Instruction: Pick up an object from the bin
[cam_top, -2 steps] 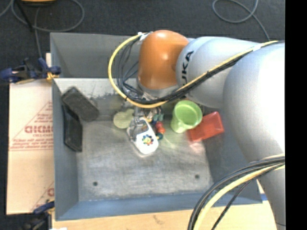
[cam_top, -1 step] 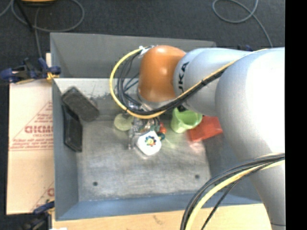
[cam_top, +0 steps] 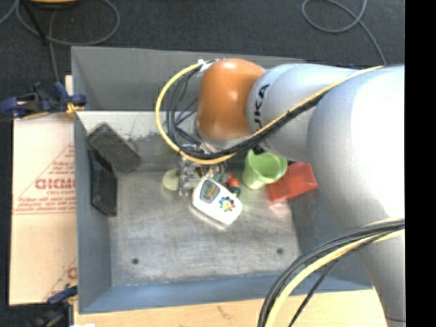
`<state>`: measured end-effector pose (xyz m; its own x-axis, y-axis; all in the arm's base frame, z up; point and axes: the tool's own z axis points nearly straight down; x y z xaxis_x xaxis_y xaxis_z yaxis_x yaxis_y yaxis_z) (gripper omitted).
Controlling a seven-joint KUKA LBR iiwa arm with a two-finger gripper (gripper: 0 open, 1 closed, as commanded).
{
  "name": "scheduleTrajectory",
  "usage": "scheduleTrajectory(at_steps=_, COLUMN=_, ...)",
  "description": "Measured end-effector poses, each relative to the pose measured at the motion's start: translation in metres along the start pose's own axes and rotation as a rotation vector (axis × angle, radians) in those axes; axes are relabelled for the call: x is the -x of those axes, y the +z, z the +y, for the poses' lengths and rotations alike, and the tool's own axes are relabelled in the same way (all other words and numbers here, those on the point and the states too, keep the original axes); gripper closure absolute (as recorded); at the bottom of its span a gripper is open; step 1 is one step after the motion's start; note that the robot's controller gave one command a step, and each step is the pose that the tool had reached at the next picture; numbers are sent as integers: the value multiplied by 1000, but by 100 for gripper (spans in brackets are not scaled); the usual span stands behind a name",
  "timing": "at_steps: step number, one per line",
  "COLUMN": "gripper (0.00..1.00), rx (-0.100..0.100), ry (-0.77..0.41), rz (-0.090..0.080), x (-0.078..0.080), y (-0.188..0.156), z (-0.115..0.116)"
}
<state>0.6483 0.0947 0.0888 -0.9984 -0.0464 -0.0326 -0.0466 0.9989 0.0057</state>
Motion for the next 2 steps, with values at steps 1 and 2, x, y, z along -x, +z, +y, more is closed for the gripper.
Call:
scheduleTrajectory(at_steps=1, gripper=100, rx=0, ry=0, rz=0, x=0, y=0, z=0)
scheduleTrajectory(at_steps=2, gripper=100, rx=-5, ry=27, rz=32, x=-13, y=-43, z=11)
